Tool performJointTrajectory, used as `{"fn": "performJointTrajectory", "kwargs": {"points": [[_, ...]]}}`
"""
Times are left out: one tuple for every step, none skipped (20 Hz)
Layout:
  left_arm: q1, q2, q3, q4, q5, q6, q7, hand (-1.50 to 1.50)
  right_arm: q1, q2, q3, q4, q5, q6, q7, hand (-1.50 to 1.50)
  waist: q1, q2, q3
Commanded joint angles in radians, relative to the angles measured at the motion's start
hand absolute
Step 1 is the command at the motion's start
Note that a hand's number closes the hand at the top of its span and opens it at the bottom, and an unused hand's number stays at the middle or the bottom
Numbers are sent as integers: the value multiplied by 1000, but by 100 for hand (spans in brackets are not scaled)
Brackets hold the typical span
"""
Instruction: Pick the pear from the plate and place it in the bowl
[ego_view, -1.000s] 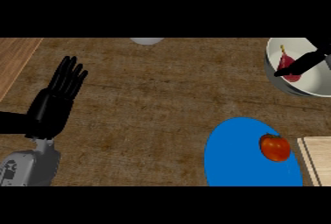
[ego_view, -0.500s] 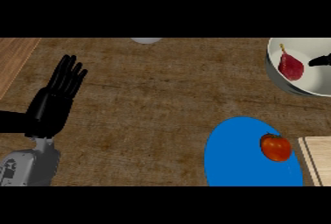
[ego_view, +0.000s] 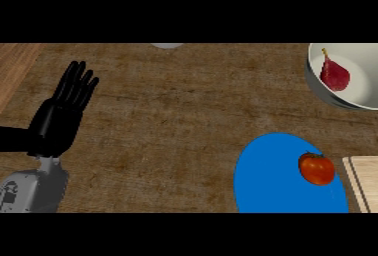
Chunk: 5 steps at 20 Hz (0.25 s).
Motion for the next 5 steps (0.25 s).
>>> {"fn": "performJointTrajectory", "kwargs": {"points": [[8, -7, -2, -12, -1, 3, -9, 0, 47, -44, -10, -4, -11, 133, -74, -150, -5, 0, 4], [6, -6, -7, -4, 3, -3, 2, 0, 36, -46, -8, -10, -10, 137, -56, -150, 2, 4, 4], [0, -1, 3, -2, 2, 4, 4, 0, 63, -40, 2, -21, 0, 148, -79, -150, -7, 4, 6], [8, 12, 12, -3, 1, -8, -9, 0, 64, -43, -7, -20, -9, 131, -65, -150, 6, 7, 5], [6, 10, 2, -11, 9, -18, 1, 0, 56, -56, -8, -24, -10, 136, -46, -150, 11, 6, 5]]}}
